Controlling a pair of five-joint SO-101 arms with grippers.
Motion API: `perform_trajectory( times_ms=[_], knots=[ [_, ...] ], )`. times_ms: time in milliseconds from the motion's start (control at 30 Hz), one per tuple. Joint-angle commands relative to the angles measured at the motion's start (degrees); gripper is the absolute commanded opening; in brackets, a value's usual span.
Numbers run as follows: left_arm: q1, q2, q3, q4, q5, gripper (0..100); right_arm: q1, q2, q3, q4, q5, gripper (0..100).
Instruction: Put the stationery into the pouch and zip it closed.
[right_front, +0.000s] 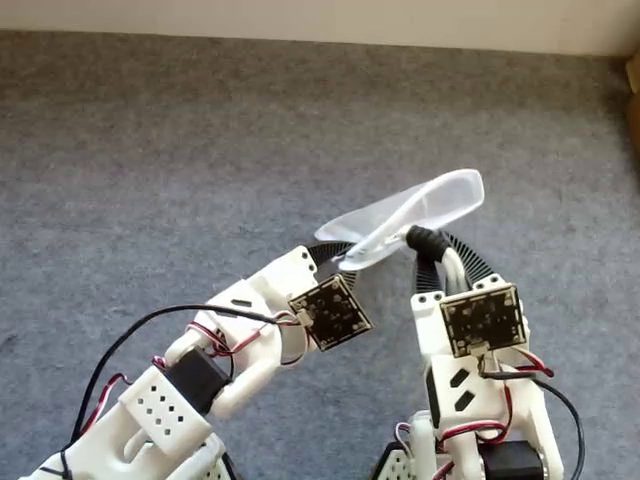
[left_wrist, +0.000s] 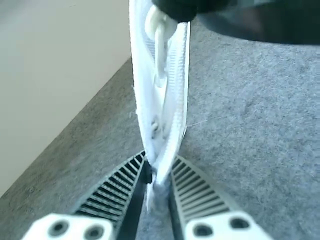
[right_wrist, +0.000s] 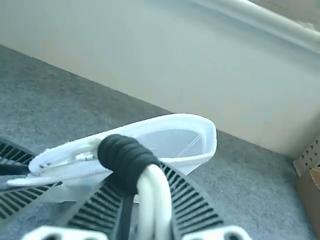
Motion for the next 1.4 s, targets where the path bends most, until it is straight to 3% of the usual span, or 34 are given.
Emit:
perform_trajectory(
  times_ms=[0,267,500,800,1100,1267,1367],
  knots=[
    [-2.95,-0.31,0.04,0.62,0.44,1,2.33,-1.01,-1.01,-2.68,-0.62,0.5],
    [-2.95,-0.31,0.04,0.62,0.44,1,2.51,-1.01,-1.1,-2.77,-0.7,0.5],
    [-2.95,-0.31,0.04,0.62,0.44,1,8.75,-0.92,-0.48,-6.37,-2.81,0.5],
    [-2.95,-0.31,0.04,0.62,0.44,1,8.48,-0.48,-0.4,-4.62,-0.88,0.5],
    [-2.95,-0.31,0.04,0.62,0.44,1,-10.51,-0.4,-0.57,10.15,10.81,4.6],
    [-2.95,-0.31,0.04,0.62,0.44,1,-14.29,-0.66,-0.57,14.2,5.19,24.0],
    [-2.95,-0.31,0.04,0.62,0.44,1,-14.55,-0.92,-0.57,14.02,2.64,24.5]
  ],
)
